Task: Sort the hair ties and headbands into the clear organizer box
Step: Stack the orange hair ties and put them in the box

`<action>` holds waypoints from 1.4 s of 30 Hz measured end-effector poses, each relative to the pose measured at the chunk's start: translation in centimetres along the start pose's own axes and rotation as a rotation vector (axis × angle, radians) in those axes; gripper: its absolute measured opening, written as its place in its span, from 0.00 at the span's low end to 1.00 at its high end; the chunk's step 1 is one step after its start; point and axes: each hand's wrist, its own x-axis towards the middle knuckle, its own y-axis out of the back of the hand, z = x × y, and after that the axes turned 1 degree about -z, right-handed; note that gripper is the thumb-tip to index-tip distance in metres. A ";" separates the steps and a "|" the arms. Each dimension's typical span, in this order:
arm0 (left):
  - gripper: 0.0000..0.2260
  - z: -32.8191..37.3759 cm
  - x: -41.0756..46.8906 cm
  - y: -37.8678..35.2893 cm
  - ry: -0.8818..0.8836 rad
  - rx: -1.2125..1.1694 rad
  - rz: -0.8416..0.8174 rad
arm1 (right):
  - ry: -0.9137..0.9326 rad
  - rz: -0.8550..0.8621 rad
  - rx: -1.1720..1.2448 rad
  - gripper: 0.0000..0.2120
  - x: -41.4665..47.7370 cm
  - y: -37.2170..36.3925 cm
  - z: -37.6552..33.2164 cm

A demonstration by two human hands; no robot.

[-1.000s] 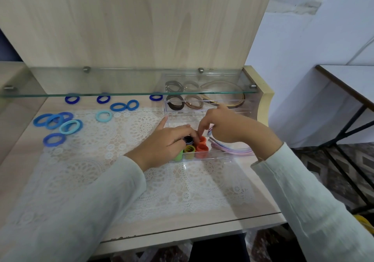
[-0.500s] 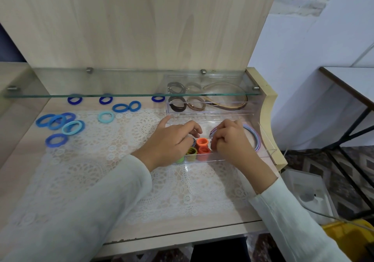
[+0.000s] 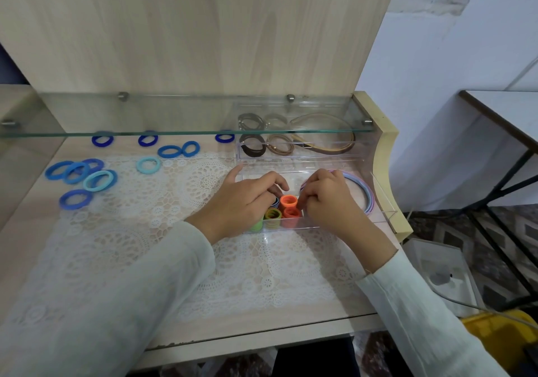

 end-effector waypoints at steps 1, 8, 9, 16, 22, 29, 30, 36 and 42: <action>0.14 0.0 0.0 0.0 -0.004 -0.008 0.002 | 0.000 0.002 0.002 0.14 0.0 0.0 0.0; 0.13 -0.2 0.0 0.1 -0.014 -0.007 0.002 | -0.005 -0.003 -0.044 0.12 0.1 0.0 0.2; 0.14 -0.3 0.0 0.2 -0.016 -0.009 0.001 | -0.012 0.013 -0.044 0.12 0.1 -0.2 0.4; 0.15 -0.4 -0.2 0.2 -0.021 0.051 -0.013 | 0.020 0.086 -0.107 0.11 -0.9 -0.5 -0.5; 0.14 -0.4 -0.3 0.2 -0.029 0.012 -0.003 | 0.050 0.087 -0.134 0.13 -0.9 -0.4 -1.0; 0.16 -0.6 -0.4 0.6 -0.064 0.159 0.018 | -0.011 0.074 -0.121 0.13 -1.2 -0.1 -0.9; 0.16 -0.6 -0.5 0.7 -0.065 0.161 0.027 | -0.026 0.065 -0.119 0.13 -1.3 0.0 -0.9; 0.13 -1.3 -0.5 0.8 -0.047 -0.004 0.016 | -0.057 0.035 -0.112 0.12 -1.3 0.1 -1.0; 0.13 -1.2 -0.5 0.8 -0.054 -0.005 -0.007 | -0.049 0.021 -0.146 0.13 -1.2 0.0 -1.3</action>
